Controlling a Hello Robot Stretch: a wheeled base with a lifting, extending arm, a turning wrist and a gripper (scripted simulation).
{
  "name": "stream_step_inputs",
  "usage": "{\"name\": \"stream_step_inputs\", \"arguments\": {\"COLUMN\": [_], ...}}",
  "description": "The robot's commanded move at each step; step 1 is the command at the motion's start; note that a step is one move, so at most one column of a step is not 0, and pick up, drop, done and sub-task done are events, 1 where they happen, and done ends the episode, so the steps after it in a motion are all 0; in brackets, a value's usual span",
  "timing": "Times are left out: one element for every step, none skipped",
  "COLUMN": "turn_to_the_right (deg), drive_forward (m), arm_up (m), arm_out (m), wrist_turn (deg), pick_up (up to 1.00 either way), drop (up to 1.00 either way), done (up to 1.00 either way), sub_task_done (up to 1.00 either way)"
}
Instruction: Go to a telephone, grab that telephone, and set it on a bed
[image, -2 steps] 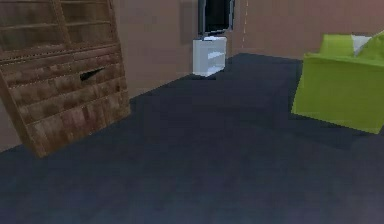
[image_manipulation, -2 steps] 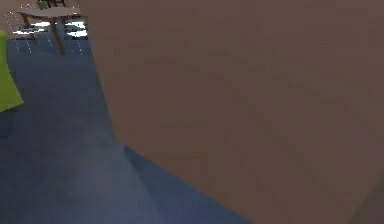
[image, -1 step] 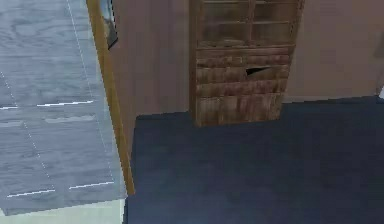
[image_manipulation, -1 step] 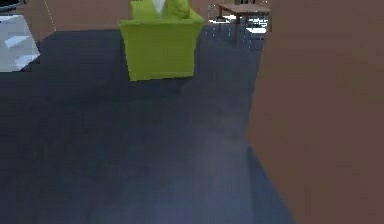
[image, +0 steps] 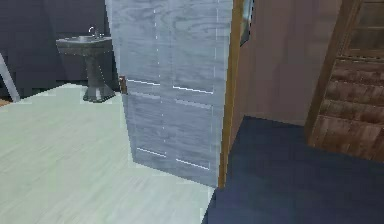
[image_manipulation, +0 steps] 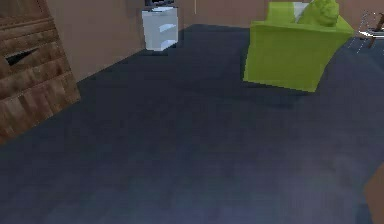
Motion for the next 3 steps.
{"name": "stream_step_inputs", "arguments": {"turn_to_the_right": [0.0, -45.0, -9.0], "drive_forward": [0.20, 0.00, 0.00], "arm_up": [0.00, 0.00, 0.00], "arm_out": [0.00, 0.00, 0.00], "wrist_turn": [0.0, 0.0, 0.0], "pick_up": [0.00, 0.00, 0.00], "drop": [0.00, 0.00, 0.00], "done": [0.00, 0.00, 0.00], "sub_task_done": [0.00, 0.00, 0.00]}}
